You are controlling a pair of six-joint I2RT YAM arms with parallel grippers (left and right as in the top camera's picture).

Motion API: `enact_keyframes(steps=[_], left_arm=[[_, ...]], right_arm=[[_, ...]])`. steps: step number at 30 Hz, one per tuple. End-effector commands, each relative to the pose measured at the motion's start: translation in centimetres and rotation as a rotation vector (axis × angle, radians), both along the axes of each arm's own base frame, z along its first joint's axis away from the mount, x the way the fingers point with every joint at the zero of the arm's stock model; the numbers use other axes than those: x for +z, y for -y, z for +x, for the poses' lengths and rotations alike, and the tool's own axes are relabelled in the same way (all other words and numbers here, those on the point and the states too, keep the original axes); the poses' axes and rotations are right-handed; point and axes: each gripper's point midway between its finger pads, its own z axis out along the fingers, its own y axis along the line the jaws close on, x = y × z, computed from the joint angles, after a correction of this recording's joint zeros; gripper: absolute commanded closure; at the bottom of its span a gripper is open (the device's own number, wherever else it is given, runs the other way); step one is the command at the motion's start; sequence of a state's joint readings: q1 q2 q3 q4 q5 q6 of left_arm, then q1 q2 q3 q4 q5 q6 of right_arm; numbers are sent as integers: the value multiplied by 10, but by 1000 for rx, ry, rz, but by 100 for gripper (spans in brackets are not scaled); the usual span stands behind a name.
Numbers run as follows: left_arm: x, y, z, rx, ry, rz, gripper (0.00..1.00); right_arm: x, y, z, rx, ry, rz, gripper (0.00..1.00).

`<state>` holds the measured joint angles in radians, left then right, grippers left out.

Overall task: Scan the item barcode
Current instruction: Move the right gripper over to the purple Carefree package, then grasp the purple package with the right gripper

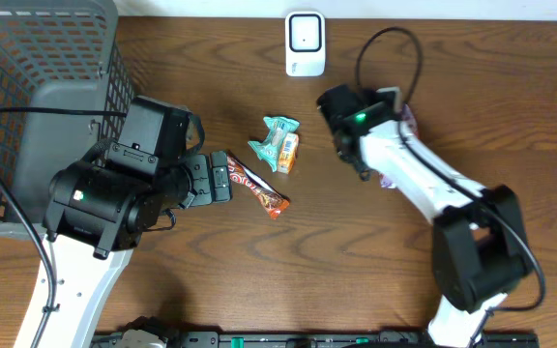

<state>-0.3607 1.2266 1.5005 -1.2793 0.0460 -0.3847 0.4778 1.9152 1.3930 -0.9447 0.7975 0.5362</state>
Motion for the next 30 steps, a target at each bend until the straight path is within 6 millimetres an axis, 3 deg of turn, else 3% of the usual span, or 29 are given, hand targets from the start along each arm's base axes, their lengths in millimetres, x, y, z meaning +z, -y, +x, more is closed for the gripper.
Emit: enact_keyframes(steps=[1, 5, 9, 11, 13, 16, 22, 30], left_arm=[[3, -2, 0, -2, 13, 9, 2], [3, -2, 0, -2, 13, 9, 2], [3, -2, 0, -3, 13, 9, 2], [3, -2, 0, -2, 13, 9, 2], [3, -2, 0, -3, 13, 9, 2], [3, -2, 0, -2, 13, 9, 2], [3, -2, 0, -2, 13, 9, 2], [3, -2, 0, -2, 13, 9, 2]], right_arm=[[-19, -38, -6, 59, -21, 79, 83], [-11, -86, -2, 135, -6, 242, 48], [28, -114, 12, 218, -11, 399, 28], [51, -123, 20, 298, -39, 485, 11], [68, -125, 24, 360, -69, 545, 6], [81, -110, 27, 367, -108, 608, 1], [65, -62, 30, 384, -218, 752, 1], [35, -52, 46, 705, -213, 974, 1]])
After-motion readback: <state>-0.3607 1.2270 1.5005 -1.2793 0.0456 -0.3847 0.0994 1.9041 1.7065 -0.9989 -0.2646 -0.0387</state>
